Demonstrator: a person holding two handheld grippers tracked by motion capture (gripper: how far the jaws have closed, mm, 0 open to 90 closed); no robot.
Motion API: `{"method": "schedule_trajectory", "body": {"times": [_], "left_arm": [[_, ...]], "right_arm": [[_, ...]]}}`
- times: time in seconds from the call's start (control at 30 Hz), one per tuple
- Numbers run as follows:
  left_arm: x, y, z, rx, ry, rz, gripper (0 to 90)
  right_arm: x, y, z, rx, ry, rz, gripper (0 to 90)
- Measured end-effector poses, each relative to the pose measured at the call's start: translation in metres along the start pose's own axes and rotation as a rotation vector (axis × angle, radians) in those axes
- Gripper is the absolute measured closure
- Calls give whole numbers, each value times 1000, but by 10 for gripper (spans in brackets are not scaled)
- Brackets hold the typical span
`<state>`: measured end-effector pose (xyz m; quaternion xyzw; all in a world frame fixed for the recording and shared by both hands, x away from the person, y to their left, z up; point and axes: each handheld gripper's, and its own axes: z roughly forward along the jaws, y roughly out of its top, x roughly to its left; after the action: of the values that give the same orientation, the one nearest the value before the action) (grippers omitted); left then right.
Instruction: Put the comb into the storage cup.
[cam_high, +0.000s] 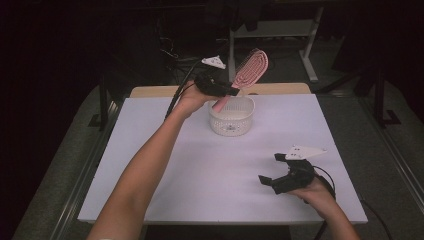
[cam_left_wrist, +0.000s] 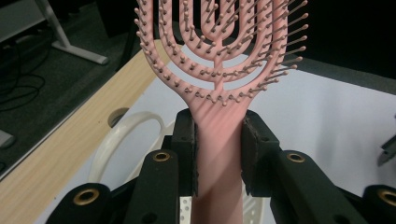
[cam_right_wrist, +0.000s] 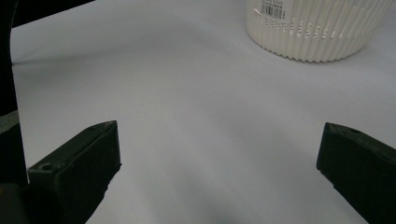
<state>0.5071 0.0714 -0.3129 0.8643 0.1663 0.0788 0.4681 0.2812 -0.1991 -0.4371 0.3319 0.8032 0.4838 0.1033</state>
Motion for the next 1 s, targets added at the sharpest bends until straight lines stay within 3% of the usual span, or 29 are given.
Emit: {"method": "schedule_trajectory", "body": {"times": [0.37, 1.0], "left_arm": [[2, -6, 19, -2, -6, 8, 704], [2, -23, 48, 57, -12, 24, 703]], "right_arm": [[0, 0, 0, -2, 3, -1, 0], [-2, -1, -1, -3, 3, 1, 0]]}}
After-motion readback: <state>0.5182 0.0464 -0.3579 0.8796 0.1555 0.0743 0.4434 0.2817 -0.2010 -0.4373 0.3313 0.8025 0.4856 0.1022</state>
